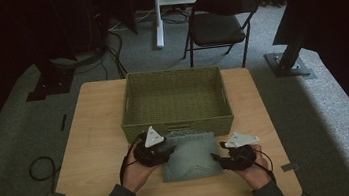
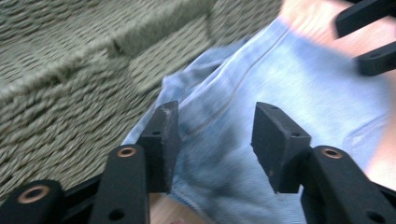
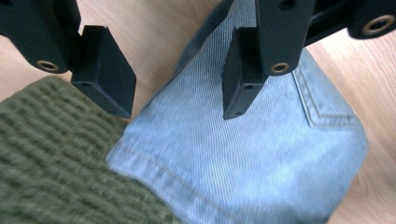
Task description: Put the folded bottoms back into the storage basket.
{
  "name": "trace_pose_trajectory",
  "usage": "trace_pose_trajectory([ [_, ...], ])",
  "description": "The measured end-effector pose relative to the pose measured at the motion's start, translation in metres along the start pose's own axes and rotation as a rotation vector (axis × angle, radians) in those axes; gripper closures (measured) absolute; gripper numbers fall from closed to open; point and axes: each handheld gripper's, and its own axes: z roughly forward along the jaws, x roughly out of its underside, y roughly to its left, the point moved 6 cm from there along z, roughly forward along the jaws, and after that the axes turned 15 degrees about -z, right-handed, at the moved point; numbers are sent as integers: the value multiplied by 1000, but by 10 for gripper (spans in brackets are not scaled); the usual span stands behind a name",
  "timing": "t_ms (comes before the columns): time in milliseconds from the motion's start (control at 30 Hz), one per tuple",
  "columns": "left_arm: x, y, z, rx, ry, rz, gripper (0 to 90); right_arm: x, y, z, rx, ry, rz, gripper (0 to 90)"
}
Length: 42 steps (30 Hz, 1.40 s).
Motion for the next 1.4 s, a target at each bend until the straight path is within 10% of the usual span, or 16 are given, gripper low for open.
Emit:
trace_pose_trajectory([
  [100, 8, 9, 14, -67, 32, 6, 484, 6, 1, 6, -20, 15, 19, 442],
  [300, 17, 19, 31, -63, 55, -67, 421, 13, 0, 21, -72, 51, 53, 431],
  [600, 15, 18, 37, -91, 68, -63, 318, 18, 2, 35, -93, 108, 54, 410],
  [867, 6, 7, 25, -68, 2, -65, 301, 16, 1, 31, -118, 90, 86, 373],
  [1133, 17, 13, 47, -104, 73, -85, 230, 18, 3, 39, -129, 114, 114, 325],
  [1400, 22, 20, 58, -34, 108, -135, 166, 24, -1, 50, -130, 155, 150, 231],
])
